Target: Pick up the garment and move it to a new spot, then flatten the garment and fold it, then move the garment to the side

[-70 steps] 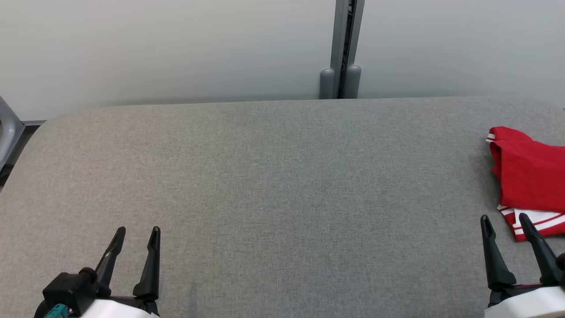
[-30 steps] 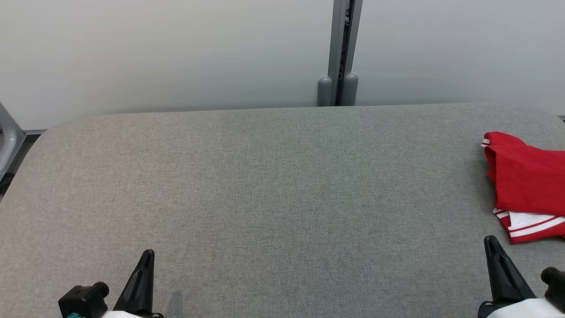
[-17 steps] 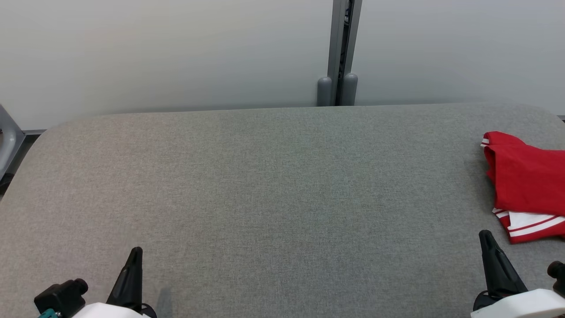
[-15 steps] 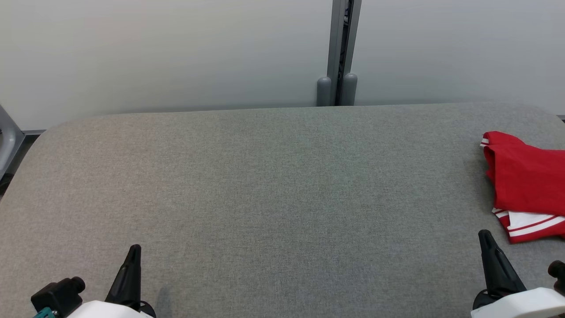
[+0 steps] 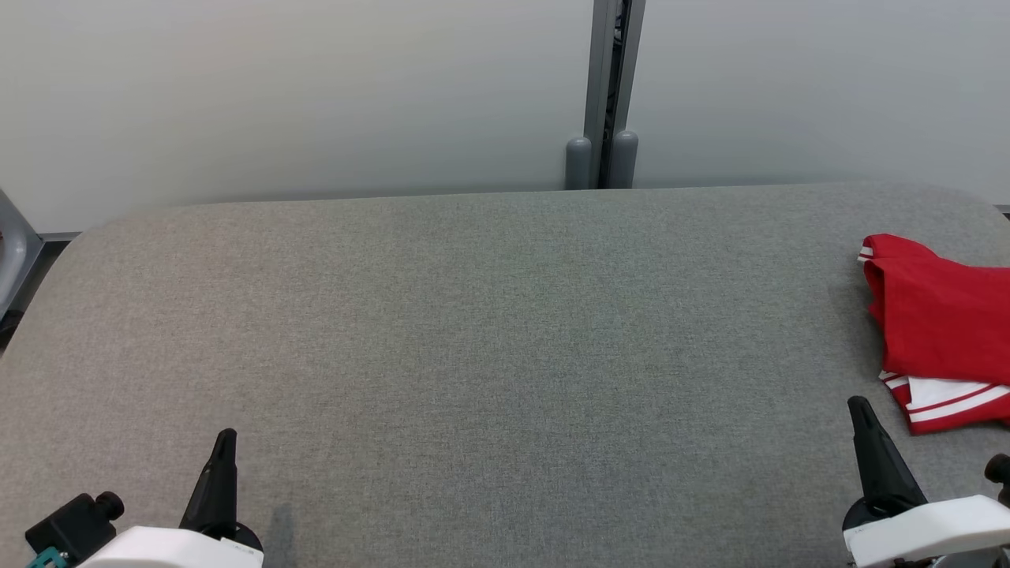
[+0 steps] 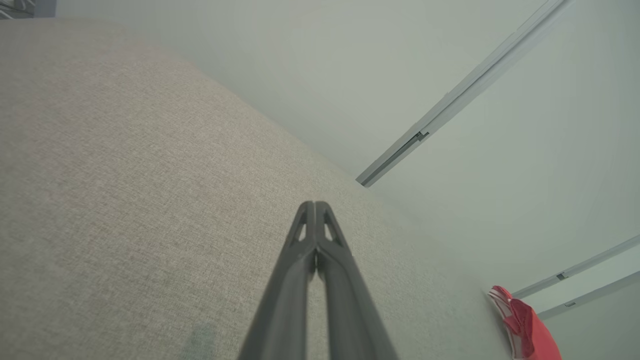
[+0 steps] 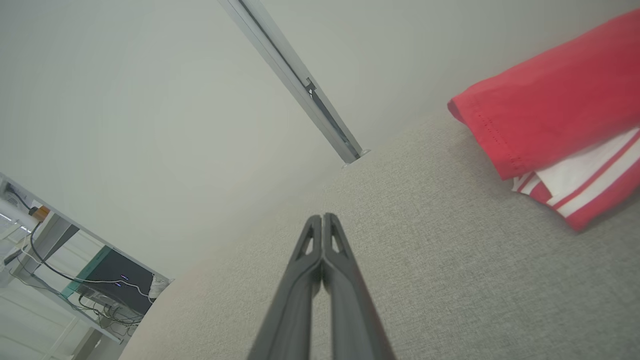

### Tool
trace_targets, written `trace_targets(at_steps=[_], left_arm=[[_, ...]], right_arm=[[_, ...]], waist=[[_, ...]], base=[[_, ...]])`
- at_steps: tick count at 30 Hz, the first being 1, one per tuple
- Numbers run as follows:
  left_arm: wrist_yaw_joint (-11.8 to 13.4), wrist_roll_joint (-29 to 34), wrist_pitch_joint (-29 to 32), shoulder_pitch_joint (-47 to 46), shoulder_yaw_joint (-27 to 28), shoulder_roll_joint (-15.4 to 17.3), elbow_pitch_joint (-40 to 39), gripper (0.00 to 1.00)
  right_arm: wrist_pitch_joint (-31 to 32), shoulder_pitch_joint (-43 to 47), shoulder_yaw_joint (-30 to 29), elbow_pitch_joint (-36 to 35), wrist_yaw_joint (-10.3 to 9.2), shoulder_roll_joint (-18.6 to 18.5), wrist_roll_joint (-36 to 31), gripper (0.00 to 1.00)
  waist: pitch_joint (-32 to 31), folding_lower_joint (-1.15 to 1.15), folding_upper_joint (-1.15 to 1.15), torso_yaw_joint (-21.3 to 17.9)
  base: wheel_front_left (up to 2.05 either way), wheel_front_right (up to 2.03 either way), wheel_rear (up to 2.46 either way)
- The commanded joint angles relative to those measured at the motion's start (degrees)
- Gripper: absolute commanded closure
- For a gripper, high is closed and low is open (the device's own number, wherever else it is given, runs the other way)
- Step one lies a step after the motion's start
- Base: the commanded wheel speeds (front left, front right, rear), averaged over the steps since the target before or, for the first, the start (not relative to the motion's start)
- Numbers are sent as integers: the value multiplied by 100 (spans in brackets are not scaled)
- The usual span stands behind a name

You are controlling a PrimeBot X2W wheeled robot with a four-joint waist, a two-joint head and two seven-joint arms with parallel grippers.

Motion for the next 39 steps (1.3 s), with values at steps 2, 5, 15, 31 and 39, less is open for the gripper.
trace_targets(at_steps=[2, 5, 15, 31, 39], left_arm=[[-66, -255, 55, -230, 117, 5, -43, 100], [-90, -445, 106, -254, 172, -19, -23, 100], [-154, -986, 248, -340, 331, -79, 27, 100], [-250, -1837, 476, -485, 582, -195, 113, 100], [-290, -2217, 584, -548, 695, -235, 148, 100]], right_arm=[[24, -170, 12, -2, 0, -56, 318, 100], [39, -222, 25, 51, -1, -60, 553, 100], [79, -351, 70, 206, -1, -70, 1222, 100], [141, -561, 141, 448, -1, -84, 2274, 100], [171, -662, 171, 560, -1, -90, 2739, 100]], waist=[[0, 0, 0, -2], [0, 0, 0, -4], [1, 0, 0, -11], [2, 0, 0, -22], [3, 0, 0, -28]], base=[[0, 0, 0], [0, 0, 0], [0, 0, 0], [0, 0, 0], [0, 0, 0]])
